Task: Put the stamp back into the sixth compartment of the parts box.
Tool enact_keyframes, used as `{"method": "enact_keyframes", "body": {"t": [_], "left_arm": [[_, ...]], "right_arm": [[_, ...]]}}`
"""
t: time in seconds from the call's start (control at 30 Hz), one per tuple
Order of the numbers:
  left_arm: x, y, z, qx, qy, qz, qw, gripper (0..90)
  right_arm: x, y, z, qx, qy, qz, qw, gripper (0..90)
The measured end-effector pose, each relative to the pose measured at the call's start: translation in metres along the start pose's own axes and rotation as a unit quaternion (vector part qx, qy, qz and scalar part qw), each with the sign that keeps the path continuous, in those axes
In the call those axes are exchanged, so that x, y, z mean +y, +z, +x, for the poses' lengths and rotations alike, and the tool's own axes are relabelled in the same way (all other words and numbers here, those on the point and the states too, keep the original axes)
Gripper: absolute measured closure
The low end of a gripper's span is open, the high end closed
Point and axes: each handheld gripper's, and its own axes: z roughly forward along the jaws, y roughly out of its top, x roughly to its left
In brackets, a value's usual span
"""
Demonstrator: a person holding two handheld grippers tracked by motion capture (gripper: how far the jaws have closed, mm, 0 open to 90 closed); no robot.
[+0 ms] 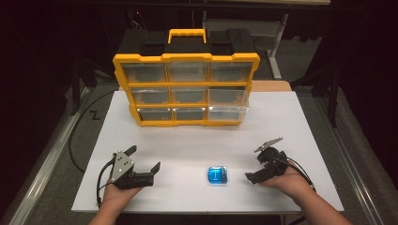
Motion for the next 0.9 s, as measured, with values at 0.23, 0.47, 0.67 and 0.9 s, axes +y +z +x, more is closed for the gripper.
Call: {"method": "enact_keyframes", "body": {"t": [0.23,0.47,0.67,0.9], "left_arm": [[0.0,0.001,0.001,0.001,0.0,0.002,1.0,0.3],[0.0,-0.001,0.001,0.0,-0.001,-0.002,1.0,0.3],[0.0,-0.001,0.001,-0.001,-0.002,-0.003,1.0,0.3],[0.0,-0.001,0.001,0.0,-0.001,-0.003,1.0,0.3]], "right_arm": [[0.007,0.005,0.003,0.014,-0.026,0.021,0.9993,0.9],[0.013,0.009,0.008,0.032,-0.051,0.036,0.9975,0.9],[0.016,0.009,0.015,0.045,-0.069,0.046,0.9955,0.9],[0.021,0.01,0.021,0.064,-0.099,0.052,0.9916,0.9]]}}
